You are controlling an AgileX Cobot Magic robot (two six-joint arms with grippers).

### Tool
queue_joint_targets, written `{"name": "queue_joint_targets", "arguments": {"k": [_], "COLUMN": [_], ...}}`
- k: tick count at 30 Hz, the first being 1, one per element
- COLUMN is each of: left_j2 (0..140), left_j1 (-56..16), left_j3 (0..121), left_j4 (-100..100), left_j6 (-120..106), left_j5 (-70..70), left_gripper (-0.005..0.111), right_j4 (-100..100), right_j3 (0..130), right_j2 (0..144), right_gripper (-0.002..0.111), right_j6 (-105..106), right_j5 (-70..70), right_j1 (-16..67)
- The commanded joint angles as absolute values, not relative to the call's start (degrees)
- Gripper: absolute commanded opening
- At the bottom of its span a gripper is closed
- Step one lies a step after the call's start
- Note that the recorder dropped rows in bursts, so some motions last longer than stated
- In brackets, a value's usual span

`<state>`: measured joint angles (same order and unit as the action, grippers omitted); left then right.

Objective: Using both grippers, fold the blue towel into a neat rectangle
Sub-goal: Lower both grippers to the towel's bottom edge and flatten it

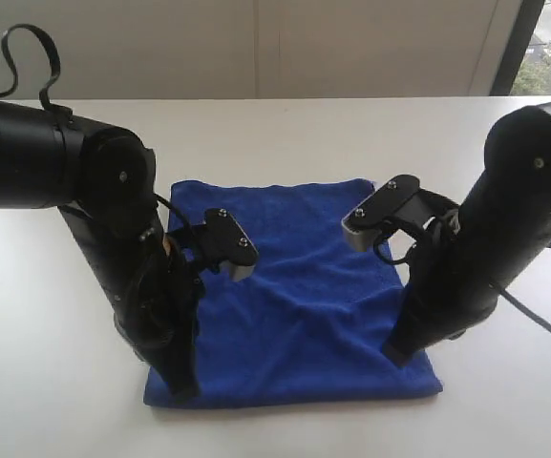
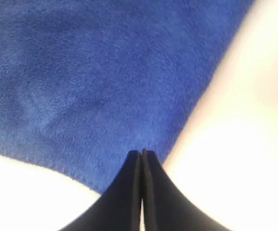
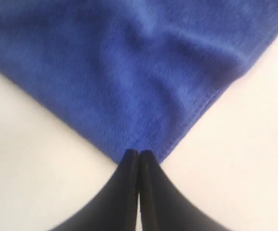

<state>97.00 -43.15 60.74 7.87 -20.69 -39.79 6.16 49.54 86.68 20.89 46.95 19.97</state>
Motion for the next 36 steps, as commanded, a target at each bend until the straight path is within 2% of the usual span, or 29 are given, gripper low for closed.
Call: {"name": "queue_joint_targets", "arguments": {"k": [1,5,8,10,13,14,15,18,19,21,24,33,36], "left_j2": [95.6,95.6,95.6,95.6,95.6,95.6,95.6,95.6,95.6,95.6,95.6,90.46,87.27], "left_j1": [-44.6,-47.29,-48.66,-48.66,-48.66,-48.66,-48.66,-48.66,-48.66,-48.66,-48.66,-48.66,-48.66], "left_j3": [59.53,56.9,54.68,52.61,51.25,51.0,50.71,50.71,50.71,50.71,50.71,50.82,50.82], "left_j4": [7.68,5.96,4.44,4.2,3.67,2.79,2.23,2.11,2.11,2.11,1.11,0.0,0.32], "left_j6": [-30.43,-32.4,-32.4,-32.27,-32.26,-32.26,-32.26,-32.17,-32.28,-32.29,-32.37,-31.23,-31.71], "left_j5": [-43.9,-42.96,-40.34,-36.65,-33.34,-32.61,-31.63,-31.14,-30.9,-30.65,-29.98,-39.48,-36.45], "left_gripper": [0.0,0.0,0.0,0.0,0.002,0.006,0.016,0.036,0.048,0.058,0.059,0.059,0.059], "right_j4": [5.71,5.57,5.48,5.25,5.25,5.25,5.0,3.98,2.42,1.37,1.12,0.0,0.0], "right_j3": [47.25,44.05,41.39,39.53,37.77,37.25,36.59,36.44,36.44,36.44,35.03,34.67,34.67], "right_j2": [84.91,84.88,84.63,84.63,84.63,84.63,84.63,84.63,84.63,84.63,84.75,82.55,80.04], "right_gripper": [0.0,0.0,0.007,0.021,0.031,0.034,0.037,0.038,0.038,0.042,0.049,0.049,0.052], "right_j6": [30.0,37.61,41.7,42.89,44.47,45.59,47.43,47.96,47.96,47.85,47.85,47.85,47.85], "right_j5": [50.87,50.21,46.6,42.45,38.58,37.75,36.65,35.81,35.44,34.58,30.9,31.28,32.52], "right_j1": [20.23,21.96,23.14,23.46,23.46,23.46,23.46,23.46,23.46,23.46,23.46,23.46,23.46]}}
